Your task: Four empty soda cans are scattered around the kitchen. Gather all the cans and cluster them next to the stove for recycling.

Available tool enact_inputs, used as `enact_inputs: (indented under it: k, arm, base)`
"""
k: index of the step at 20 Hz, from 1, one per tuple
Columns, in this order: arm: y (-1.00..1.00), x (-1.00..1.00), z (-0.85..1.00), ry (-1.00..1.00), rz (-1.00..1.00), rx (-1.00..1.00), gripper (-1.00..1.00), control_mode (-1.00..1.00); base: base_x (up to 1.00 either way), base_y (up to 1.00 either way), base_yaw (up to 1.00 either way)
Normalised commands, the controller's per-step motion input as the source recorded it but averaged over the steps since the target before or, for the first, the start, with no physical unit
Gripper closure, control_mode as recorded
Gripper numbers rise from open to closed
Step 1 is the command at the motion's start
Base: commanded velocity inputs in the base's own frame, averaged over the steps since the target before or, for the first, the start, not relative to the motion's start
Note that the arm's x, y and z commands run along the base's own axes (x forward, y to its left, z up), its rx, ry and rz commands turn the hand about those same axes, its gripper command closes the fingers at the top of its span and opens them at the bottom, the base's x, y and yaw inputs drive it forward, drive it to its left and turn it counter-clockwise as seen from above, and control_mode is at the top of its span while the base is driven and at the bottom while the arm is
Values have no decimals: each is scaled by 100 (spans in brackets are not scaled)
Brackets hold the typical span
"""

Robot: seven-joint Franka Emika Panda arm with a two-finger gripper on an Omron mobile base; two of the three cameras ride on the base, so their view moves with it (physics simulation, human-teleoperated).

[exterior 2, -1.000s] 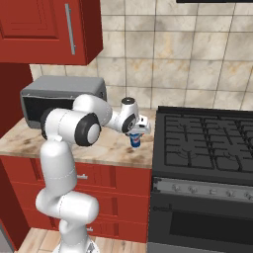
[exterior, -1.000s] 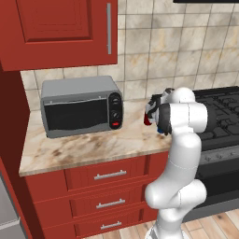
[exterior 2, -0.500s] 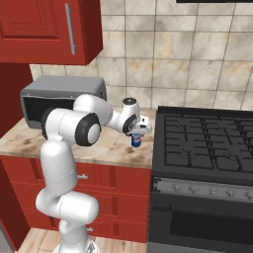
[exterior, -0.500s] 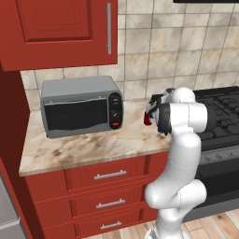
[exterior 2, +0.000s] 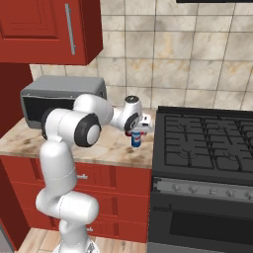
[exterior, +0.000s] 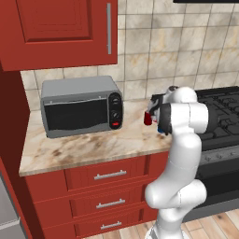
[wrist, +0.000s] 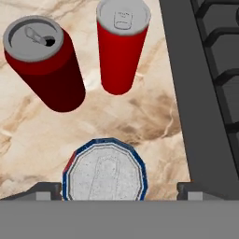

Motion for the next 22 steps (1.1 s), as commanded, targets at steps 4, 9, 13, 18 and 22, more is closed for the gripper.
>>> enact_inputs:
  k: [4, 9, 13, 18, 22]
  arm:
    - [-1, -22, 38, 1, 0, 0, -100, -100]
    - [0, -57, 28, 1, -1, 4, -100, -100]
    - [7, -60, 38, -1, 0, 3, -100, -100]
    - [17, -53, 43, -2, 0, 1, -100, -100]
    - [22, -50, 41, -4, 0, 0, -100, -100]
  base:
    - [0, 0, 0]
    - [0, 0, 0]
    - [0, 0, 0]
    - [0, 0, 0]
    - [0, 0, 0]
